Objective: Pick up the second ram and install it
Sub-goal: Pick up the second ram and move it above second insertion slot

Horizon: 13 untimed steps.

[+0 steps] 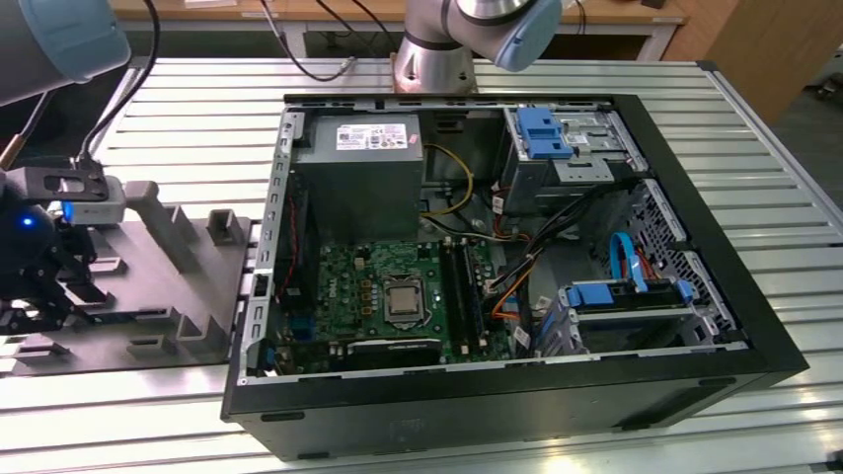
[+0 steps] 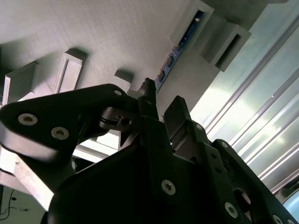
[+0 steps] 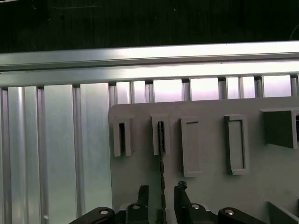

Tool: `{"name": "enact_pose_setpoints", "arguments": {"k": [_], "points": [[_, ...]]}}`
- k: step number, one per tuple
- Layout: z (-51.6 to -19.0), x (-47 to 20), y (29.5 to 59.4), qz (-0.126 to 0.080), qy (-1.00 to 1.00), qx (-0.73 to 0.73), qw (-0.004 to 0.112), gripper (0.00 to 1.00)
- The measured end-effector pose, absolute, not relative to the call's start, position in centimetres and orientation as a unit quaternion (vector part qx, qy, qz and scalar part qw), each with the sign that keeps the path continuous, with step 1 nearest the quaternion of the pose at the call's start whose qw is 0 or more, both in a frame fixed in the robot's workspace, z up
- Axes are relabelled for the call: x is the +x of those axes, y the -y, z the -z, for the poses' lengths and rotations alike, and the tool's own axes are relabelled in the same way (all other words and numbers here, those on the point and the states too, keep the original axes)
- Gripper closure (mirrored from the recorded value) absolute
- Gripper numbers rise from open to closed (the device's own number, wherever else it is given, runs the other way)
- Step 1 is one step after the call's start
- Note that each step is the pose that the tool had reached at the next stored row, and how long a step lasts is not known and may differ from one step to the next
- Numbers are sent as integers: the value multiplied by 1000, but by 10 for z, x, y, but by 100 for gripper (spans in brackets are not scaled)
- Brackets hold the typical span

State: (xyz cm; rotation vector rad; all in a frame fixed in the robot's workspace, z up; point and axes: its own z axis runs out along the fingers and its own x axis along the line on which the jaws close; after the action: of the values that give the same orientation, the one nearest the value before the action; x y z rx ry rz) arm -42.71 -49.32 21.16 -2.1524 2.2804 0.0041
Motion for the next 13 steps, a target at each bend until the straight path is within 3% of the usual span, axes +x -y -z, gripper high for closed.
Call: {"name": "enact_pose_setpoints", "arguments": {"k": [13], "points": [[-200, -429, 492, -1, -717, -697, 3, 65]]}}
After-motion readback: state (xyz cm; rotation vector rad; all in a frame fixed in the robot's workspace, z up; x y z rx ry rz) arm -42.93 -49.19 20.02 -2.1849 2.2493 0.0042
